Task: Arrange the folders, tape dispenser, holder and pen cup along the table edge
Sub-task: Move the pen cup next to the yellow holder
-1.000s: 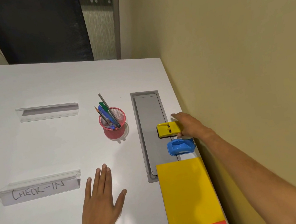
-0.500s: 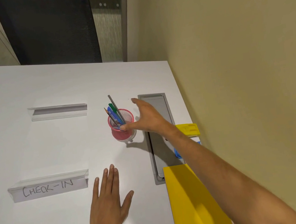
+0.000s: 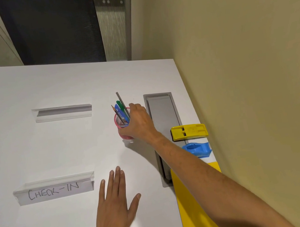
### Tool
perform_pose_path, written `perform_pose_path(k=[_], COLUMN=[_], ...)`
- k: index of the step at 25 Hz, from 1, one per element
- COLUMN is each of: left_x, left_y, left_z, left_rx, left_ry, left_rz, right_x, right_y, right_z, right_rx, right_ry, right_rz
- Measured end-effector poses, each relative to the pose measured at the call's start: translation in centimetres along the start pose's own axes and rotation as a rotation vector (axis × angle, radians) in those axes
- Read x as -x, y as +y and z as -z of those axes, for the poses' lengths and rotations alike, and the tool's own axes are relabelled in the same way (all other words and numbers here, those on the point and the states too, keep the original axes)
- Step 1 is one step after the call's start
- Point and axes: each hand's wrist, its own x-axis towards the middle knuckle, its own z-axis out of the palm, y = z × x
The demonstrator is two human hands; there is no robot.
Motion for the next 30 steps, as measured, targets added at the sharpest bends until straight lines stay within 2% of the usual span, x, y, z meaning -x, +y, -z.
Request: perform_pose_path(k=[4, 10, 16, 30], left_x=[0.1, 0.1, -0.1, -0.2], left_y=[-0.1, -0.1, -0.1, -0.4], left_z=[0.0, 0.1, 0.0, -0.6], left_rx=[-0.003, 0.009, 0.001, -0.022], left_ry=[-0.012, -0.018, -0.023, -0.014], left_rz=[-0.003, -0.003, -0.001, -0.012], right_x=[-1.9, -3.6, -2.6, -2.3], right_y=[2.9, 11.0, 16.7, 19.7], right_z=[3.6, 9.8, 11.8, 11.0], right_rx=[-0.022, 0.056, 0.082, 0.037], right_ry=[0.053, 0.168, 0.174, 0.161], right_rz=[-0.068, -0.231, -0.384, -0.4])
